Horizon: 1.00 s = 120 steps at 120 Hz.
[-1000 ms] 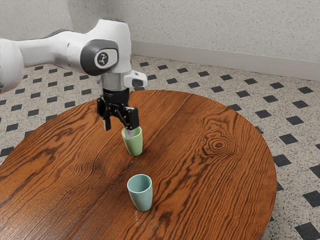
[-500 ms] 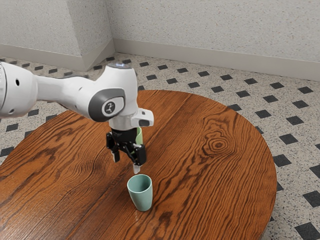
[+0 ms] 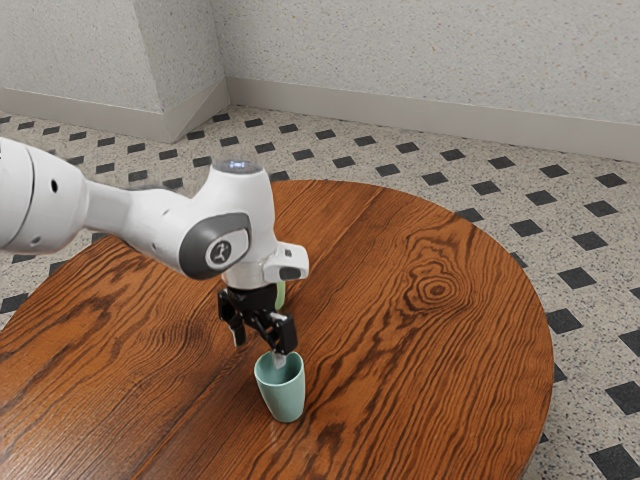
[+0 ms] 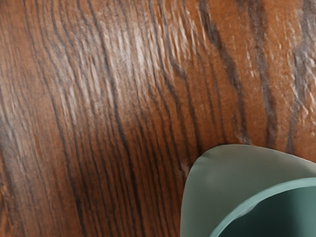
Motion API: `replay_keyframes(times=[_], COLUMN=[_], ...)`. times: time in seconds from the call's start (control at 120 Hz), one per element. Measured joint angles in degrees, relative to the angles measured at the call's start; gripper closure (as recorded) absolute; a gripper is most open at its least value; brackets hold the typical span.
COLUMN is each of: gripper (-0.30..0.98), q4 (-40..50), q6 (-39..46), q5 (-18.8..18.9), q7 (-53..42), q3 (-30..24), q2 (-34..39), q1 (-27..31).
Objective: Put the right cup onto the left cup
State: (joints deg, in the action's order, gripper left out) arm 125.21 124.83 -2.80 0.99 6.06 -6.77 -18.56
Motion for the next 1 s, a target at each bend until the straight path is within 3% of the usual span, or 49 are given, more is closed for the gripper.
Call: replay_keyframes(times=[0.267, 0.35, 0.508, 0.608, 1.0], gripper=[0.01, 0.13, 0.48, 0.61, 0.76], q4=[0.78, 0.76, 0.76, 0.76, -1.29], q6=[3.22, 4.04, 5.12, 5.48, 5.09], q5=[-0.24, -0.26, -0.25, -0.24, 0.51], q7=[0.08, 0.10, 0.25, 0.47, 1.52], q3=[0.00, 0.00, 0.00, 0.00, 0.03], q2=[-1.99, -2.25, -2.39, -2.40, -1.49], q1=[-0.07, -0.20, -0.26, -0.26, -1.07])
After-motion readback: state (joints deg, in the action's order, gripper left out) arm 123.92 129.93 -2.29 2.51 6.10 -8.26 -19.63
